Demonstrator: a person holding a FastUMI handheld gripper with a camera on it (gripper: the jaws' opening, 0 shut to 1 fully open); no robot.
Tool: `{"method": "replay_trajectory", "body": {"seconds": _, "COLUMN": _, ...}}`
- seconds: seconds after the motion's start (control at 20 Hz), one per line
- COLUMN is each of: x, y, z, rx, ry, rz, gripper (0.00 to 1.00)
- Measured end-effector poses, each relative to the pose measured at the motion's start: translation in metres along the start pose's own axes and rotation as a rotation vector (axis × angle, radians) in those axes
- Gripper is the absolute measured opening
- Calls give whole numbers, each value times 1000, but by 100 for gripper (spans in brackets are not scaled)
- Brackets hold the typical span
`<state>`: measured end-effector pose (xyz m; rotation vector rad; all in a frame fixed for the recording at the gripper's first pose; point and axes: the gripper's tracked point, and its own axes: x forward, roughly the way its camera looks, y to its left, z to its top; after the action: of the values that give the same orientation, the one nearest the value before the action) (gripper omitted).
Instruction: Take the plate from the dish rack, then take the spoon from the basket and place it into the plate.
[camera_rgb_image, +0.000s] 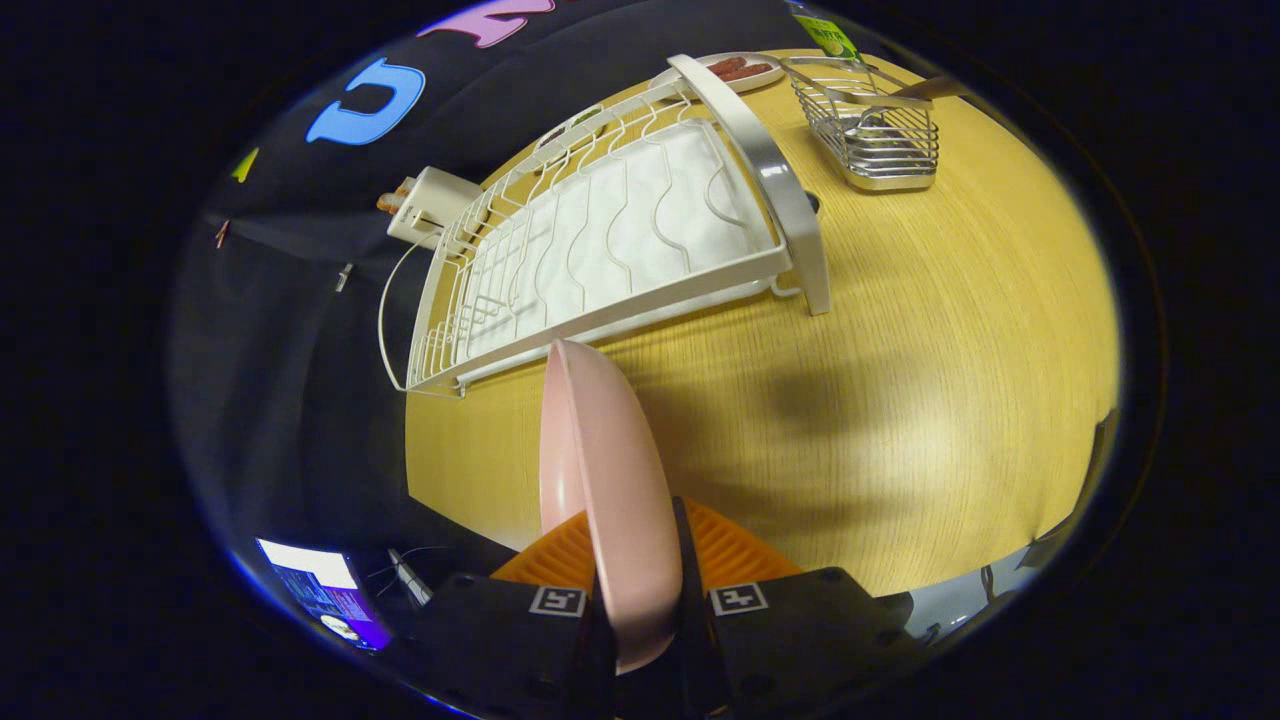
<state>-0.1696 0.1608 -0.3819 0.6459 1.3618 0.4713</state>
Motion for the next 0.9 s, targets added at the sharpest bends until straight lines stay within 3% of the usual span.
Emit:
{"method": "replay_trajectory", "body": {"seconds": 0.1, "x": 4, "y": -12, "z": 7, "rx": -1, "ry": -23, "rz": -41, "gripper": 32}}
{"method": "replay_trajectory", "body": {"seconds": 0.15, "x": 3, "y": -20, "z": 5, "rx": -11, "ry": -24, "rz": -65, "gripper": 45}}
{"method": "replay_trajectory", "body": {"seconds": 0.3, "x": 0, "y": -29, "z": 10, "rx": -2, "ry": -47, "rz": -75, "gripper": 46}}
{"method": "replay_trajectory", "body": {"seconds": 0.55, "x": -11, "y": -31, "z": 20, "rx": -45, "ry": -110, "rz": -83, "gripper": 86}}
{"method": "replay_trajectory", "body": {"seconds": 0.75, "x": -54, "y": -27, "z": 60, "rx": -111, "ry": -320, "rz": -86, "gripper": 87}}
{"method": "replay_trajectory", "body": {"seconds": 0.9, "x": -105, "y": -39, "z": 103, "rx": -189, "ry": -511, "rz": -164, "gripper": 87}}
